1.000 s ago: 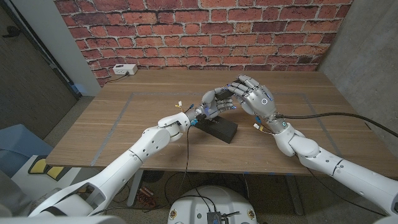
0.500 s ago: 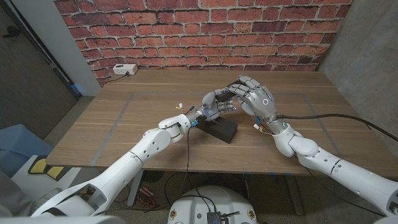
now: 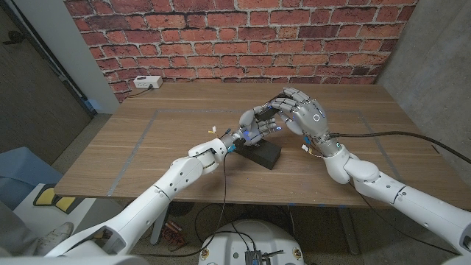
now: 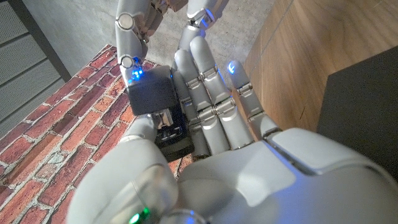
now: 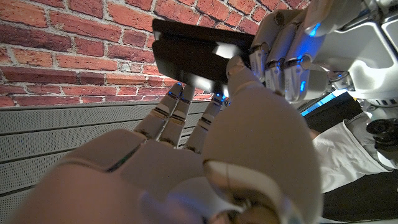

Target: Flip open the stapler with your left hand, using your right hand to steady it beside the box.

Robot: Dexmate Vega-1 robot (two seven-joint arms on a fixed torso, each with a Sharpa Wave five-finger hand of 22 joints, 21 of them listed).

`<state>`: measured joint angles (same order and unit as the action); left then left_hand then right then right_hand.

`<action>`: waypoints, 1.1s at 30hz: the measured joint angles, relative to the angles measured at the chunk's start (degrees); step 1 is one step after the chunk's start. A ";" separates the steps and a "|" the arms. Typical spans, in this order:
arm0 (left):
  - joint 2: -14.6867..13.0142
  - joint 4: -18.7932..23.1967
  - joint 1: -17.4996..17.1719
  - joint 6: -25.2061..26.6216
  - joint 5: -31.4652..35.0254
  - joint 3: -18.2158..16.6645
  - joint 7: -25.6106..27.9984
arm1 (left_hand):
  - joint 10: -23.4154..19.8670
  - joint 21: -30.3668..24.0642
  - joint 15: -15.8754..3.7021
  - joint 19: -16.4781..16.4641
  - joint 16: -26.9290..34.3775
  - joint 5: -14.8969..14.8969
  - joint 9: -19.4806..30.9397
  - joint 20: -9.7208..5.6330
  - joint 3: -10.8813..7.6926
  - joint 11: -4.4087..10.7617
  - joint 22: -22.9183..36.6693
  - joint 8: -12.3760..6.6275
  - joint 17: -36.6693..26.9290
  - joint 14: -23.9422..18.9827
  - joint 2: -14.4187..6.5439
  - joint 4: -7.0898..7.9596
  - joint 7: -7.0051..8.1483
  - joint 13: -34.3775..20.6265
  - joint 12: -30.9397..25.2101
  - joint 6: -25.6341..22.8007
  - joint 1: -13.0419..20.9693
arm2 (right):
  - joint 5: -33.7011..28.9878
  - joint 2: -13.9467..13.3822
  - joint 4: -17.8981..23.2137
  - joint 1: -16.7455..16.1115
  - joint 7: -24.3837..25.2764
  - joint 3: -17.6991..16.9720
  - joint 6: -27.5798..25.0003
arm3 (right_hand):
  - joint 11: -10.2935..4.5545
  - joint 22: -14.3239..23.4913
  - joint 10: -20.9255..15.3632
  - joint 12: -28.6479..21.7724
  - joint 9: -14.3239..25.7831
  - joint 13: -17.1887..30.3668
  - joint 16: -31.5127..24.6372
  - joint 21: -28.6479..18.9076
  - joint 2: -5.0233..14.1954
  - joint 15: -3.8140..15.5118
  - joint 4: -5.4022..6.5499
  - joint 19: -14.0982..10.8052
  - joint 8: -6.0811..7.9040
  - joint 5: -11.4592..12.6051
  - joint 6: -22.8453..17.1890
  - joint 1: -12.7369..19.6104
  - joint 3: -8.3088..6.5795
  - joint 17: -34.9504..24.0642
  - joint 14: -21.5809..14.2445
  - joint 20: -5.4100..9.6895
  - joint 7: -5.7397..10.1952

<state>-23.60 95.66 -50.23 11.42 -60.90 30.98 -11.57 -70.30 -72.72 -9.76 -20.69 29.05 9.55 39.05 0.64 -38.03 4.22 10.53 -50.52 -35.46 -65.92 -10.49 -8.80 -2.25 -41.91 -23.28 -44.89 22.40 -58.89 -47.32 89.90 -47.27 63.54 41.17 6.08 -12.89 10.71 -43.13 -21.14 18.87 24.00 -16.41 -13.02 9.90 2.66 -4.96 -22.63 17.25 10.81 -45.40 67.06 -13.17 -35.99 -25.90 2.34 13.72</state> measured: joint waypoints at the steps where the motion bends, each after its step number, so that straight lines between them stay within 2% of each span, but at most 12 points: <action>1: -0.08 0.78 -0.41 0.42 -0.60 -0.18 1.01 | 0.00 0.00 -0.13 -0.19 0.00 0.00 0.00 0.19 -0.01 0.01 0.00 -0.03 0.00 -0.19 0.00 -0.01 0.00 0.00 0.00 0.00 0.00 | 0.32 -0.11 0.07 0.14 -0.05 0.00 0.43 | -0.17 -0.04 -0.17 0.00 0.00 0.00 0.00 0.00 0.00 0.00 0.00 0.00 0.00 0.01 -0.29 0.00 0.00 0.00 0.00 0.00 0.29; 8: -0.91 3.66 -1.79 1.91 -2.28 -0.80 4.22 | -0.53 -0.48 -0.03 -0.42 0.45 -0.03 0.00 -0.04 -0.24 0.06 0.00 -0.57 0.16 -0.52 0.00 -0.24 0.09 0.00 -0.01 0.10 0.00 | 1.67 -0.54 0.48 0.41 -0.74 -0.20 2.10 | -0.92 -0.06 -0.92 0.00 0.00 -0.04 0.00 0.00 -0.06 -0.10 -0.24 0.00 0.02 0.01 -1.41 0.05 -0.23 -0.27 -0.53 0.00 1.02; 12: -1.32 4.61 -2.24 2.41 -2.99 -0.96 5.55 | -0.54 -0.48 -0.02 -0.42 0.45 -0.06 0.00 -0.04 -0.30 0.06 0.00 -0.58 0.16 -0.52 0.01 -0.30 0.30 0.23 -0.01 0.31 0.01 | 2.24 -0.80 0.85 0.42 -1.06 -0.47 2.78 | -1.23 -0.06 -1.23 0.00 0.01 -0.05 0.00 0.00 -0.46 0.09 -0.24 0.00 0.57 0.00 -1.73 0.46 -0.23 -0.27 -0.72 0.00 1.32; 33: -2.13 5.29 -2.34 4.15 -4.47 -0.74 7.72 | -0.73 -0.48 0.25 -0.61 0.45 0.00 0.00 -0.23 -0.47 -0.11 0.00 -0.73 0.16 -0.80 0.10 -0.47 0.31 0.13 -0.28 0.31 0.10 | 7.02 -1.73 2.36 -1.33 -2.70 -3.46 8.24 | -1.43 -0.05 -1.42 0.00 0.03 -0.18 0.00 0.00 -0.46 0.00 -0.23 -0.31 0.62 -0.05 -2.98 0.46 -0.23 -0.53 -2.05 0.32 0.47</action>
<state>-25.73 100.94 -52.58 15.57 -65.37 30.24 -3.85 -71.03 -73.21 -9.51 -21.30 29.51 9.55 39.05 0.41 -38.50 4.12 10.52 -51.25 -35.30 -66.72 -10.39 -9.27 -1.94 -41.78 -23.56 -44.58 22.50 -51.87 -49.05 92.26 -48.60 60.83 37.71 14.32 -14.32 10.65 -44.55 -21.14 18.90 23.82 -16.41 -13.02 9.44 2.66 -5.20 -22.95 17.87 10.76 -48.37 67.51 -13.40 -36.52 -27.95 2.66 14.19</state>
